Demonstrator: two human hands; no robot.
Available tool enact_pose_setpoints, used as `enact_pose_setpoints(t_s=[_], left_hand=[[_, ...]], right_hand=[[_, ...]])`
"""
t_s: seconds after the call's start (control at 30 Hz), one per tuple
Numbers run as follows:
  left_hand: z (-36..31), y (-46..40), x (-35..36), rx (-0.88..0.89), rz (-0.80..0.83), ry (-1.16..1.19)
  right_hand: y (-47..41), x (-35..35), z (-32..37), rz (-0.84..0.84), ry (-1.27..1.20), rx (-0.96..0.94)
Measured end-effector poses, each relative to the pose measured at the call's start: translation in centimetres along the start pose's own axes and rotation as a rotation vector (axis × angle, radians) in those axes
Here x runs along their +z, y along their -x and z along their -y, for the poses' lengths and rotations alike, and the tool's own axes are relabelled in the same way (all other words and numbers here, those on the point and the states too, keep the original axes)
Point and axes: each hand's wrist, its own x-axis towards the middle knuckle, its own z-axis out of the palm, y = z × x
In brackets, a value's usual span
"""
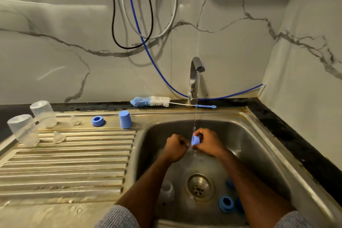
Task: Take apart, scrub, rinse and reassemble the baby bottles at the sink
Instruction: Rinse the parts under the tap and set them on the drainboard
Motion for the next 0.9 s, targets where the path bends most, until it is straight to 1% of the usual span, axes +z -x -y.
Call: enact_pose_setpoints(t_s=[0.13,0.2,0.27,0.33,0.37,0.5,0.57,0.7,0.8,0.9], left_hand=[[-0.8,2.5,-5.3,0.073,-0.189,0.047],[-0.3,3.8,-8.3,0.105,-0.219,0.053],[0.6,5.2,-11.5,0.078,-0.227,0.055],[2.2,6.4,-14.5,0.024,-0.253,0.054],[3.2,7.0,-15.9,0.001,-0.280,0.034],[7.3,9.3,-20.5,-0.099,-0.436,-0.025],[9.2,10.4,-22.5,-0.146,-0.459,-0.037],[12.6,11.9,-25.8,-0.205,-0.489,-0.028],[14.4,12.6,-27.3,-0.229,-0.494,-0.075],[15.6,12.9,-28.1,-0.245,-0.511,-0.094]], right_hand=[[0.5,0.5,2.1,0.082,0.065,-0.108],[0.4,0.7,3.6,0.080,0.054,-0.166],[0.6,0.8,5.0,0.085,0.040,-0.191],[1.0,1.2,6.3,0.125,0.081,-0.192],[1.3,1.6,7.3,0.116,0.070,-0.198],[2.0,3.8,14.0,-0.037,-0.109,-0.248],[2.1,5.6,18.2,-0.013,-0.130,-0.294],[1.4,10.2,25.2,0.093,-0.104,-0.354],[0.3,13.4,28.6,0.111,-0.102,-0.363],[-0.6,15.5,30.4,0.099,-0.097,-0.344]])
